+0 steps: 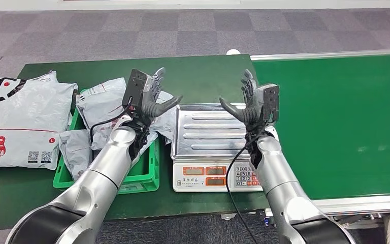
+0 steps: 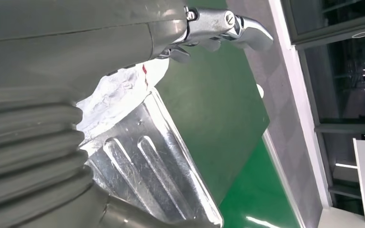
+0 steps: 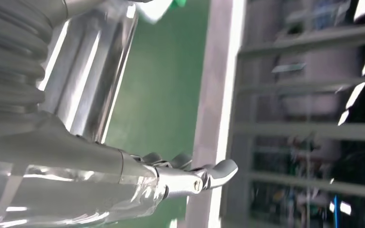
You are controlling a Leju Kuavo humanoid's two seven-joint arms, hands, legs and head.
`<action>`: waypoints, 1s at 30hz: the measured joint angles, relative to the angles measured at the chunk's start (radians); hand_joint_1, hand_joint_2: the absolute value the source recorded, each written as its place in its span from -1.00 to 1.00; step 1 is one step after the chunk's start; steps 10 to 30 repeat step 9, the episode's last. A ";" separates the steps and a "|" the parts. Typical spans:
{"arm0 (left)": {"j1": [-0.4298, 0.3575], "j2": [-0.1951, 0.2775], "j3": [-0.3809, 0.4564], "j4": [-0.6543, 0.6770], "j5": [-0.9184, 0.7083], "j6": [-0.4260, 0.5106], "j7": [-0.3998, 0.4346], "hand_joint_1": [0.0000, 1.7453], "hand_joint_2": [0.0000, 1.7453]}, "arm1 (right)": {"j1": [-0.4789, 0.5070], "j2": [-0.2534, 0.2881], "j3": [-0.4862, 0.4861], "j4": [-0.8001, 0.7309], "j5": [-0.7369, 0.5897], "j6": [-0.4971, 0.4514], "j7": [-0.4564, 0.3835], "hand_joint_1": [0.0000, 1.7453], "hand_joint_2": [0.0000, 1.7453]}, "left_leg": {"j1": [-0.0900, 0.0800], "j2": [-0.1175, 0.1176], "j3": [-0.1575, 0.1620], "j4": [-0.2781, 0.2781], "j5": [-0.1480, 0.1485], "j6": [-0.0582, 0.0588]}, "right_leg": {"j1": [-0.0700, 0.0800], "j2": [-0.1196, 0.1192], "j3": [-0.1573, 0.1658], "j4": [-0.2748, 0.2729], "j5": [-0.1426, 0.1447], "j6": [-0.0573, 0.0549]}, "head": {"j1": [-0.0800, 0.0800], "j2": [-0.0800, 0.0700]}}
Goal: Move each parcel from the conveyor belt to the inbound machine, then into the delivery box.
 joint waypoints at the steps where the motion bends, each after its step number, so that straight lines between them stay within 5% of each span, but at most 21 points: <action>1: 0.000 0.000 -0.001 0.000 0.004 0.001 0.002 -1.00 -1.00 | -0.009 0.000 0.003 0.004 0.021 -0.028 0.013 -1.00 1.00 | 0.000 0.000 0.000 0.000 0.000 0.000 | 0.000 0.000 0.000 0.000 0.000 0.000 | 0.000 0.000; 30: 0.000 -0.001 -0.015 -0.008 0.007 0.015 0.014 -1.00 -1.00 | -0.042 0.003 0.005 0.015 0.072 -0.052 0.044 -1.00 1.00 | 0.000 0.000 0.000 0.000 0.000 0.000 | 0.000 0.000 0.000 0.000 0.000 0.000 | 0.000 0.000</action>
